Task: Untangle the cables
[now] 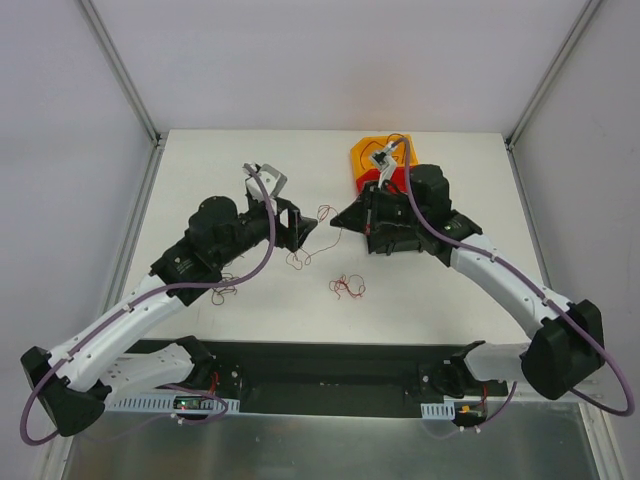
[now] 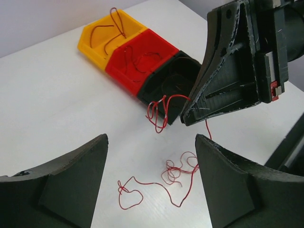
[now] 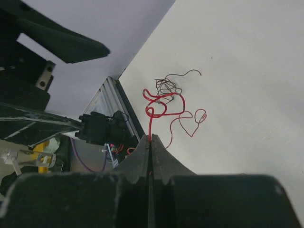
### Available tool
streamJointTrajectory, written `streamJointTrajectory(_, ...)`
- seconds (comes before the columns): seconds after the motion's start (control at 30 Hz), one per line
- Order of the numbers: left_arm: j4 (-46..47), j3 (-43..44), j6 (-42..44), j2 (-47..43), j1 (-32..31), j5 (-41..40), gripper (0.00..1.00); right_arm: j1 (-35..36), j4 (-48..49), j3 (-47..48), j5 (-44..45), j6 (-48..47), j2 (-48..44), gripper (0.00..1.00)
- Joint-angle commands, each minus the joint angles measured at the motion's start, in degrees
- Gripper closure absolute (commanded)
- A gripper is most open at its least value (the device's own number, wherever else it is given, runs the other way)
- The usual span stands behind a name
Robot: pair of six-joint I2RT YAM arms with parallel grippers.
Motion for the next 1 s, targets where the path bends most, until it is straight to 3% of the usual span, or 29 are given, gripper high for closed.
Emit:
streamJointTrajectory(0.0,-1.16,3.66,-3.72,1.85,0.07,7.43,0.25,0.09,4.91,-0.07,-6.85,-0.56,-4.49,1.0)
streamJointTrajectory(0.07,-1.16,3.75,-4.52,2.46,0.51,8.49,0.26,0.18,5.26,-0.77,-7.47,-0.56,-5.37,1.0)
streamJointTrajectory(0.23,-0.9,4.54,-6.45,4.39,2.79,13.84,0.46,0.53,6.32,-2.35,-8.61,-0.3,-7.21,1.0)
streamJointTrajectory(0.4,0.77,4.37,-6.9,5.02,4.38,20.44,0.56,1.23,6.5,-3.32,-9.23,-0.3,-7.48,1.0)
streamJointTrajectory(0.6,1.39,4.01,-6.01,4.66,4.38,21.24,0.61,2.29,8.34,-4.29,-9.4,0.58,-7.74,1.0)
streamJointTrajectory(0.97,1.39,3.75,-4.79,4.93,4.38,20.81,0.87,4.31,11.15,-3.23,-10.45,2.61,-7.57,1.0)
